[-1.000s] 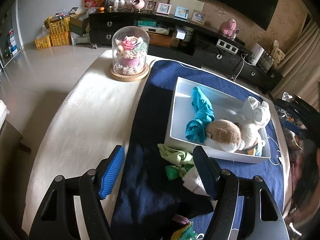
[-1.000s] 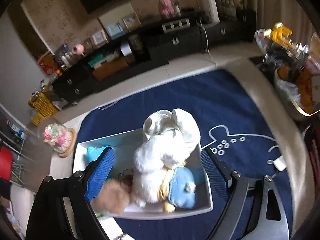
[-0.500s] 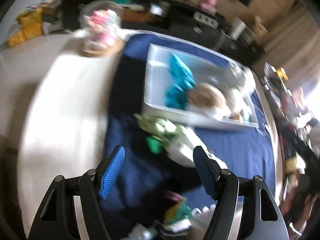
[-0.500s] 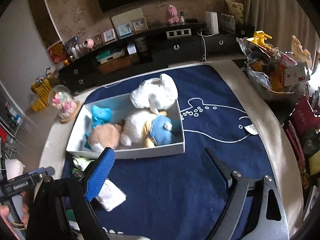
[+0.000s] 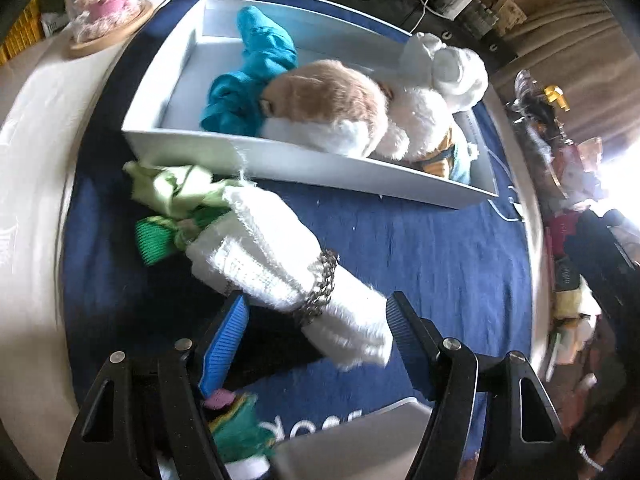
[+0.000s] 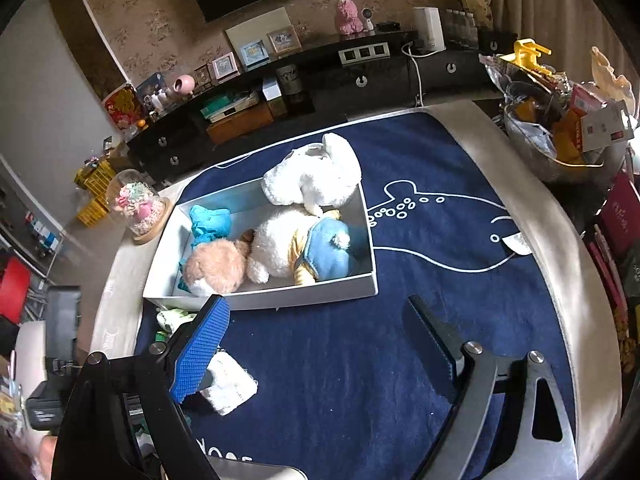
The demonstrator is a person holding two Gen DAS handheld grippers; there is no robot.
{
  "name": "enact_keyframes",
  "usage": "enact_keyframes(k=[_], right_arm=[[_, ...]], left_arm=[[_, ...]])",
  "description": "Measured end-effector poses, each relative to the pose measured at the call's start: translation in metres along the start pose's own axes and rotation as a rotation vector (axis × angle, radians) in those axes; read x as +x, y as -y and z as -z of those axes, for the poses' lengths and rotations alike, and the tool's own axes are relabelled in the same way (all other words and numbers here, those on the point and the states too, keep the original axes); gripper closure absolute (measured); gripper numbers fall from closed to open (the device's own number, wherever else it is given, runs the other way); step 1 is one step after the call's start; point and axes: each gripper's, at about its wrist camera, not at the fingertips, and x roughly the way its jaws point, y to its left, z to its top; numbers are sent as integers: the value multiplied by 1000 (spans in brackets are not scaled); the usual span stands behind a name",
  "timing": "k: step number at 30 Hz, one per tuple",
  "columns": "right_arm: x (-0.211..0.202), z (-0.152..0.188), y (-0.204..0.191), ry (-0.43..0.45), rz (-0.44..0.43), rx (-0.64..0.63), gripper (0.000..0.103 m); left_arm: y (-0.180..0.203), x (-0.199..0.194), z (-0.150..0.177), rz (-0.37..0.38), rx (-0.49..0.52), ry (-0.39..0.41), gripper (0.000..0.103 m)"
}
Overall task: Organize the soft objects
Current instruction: 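Grasp the white rolled towel with metal chain using the left tool, then lift the white towel roll with the left tool while the right tool grasps the green fuzzy plush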
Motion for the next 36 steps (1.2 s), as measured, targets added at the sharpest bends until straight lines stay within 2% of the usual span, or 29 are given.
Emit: enact_keyframes(k=[4, 6, 10, 11, 12, 15, 19, 21, 25, 27, 30, 34, 36], right_arm=[[-1, 0, -3, -2, -25, -4, 0], [-2, 0, -3, 0, -33, -2, 0], [-2, 0, 1, -8, -49, 11, 0], [-1, 0, 1, -9, -48, 11, 0], [-1, 0, 1, -10, -46, 10, 0], [-1, 0, 4, -13, -53, 21, 0], [1, 0, 6, -23, -58, 31, 0], [2, 1, 4, -35, -72, 25, 0], [6, 6, -9, -70, -87, -33, 0], [12, 9, -20, -118, -97, -64, 0], [18, 17, -35, -160, -132, -108, 0], [27, 33, -64, -225, -178, -204, 0], [31, 43, -82, -261, -213, -259, 0]], left_arm=[[12, 19, -5, -62, 21, -24, 32], [17, 30, -5, -54, 18, -52, 32], [30, 37, -3, -76, 72, -18, 31], [32, 37, -3, -73, 77, -3, 33], [32, 36, -2, -74, 79, 6, 40], [30, 36, -2, -68, 92, 9, 52], [24, 30, -1, -33, 96, -13, 60], [20, 21, 0, -4, 90, -8, 60], [6, -21, 1, 31, 88, 83, 60], [-5, -45, 0, 44, 77, 144, 60], [-28, -74, -1, 4, 49, 225, 60], [-61, -96, -3, 16, -16, 267, 60], [-72, -103, -5, -2, -41, 288, 60]])
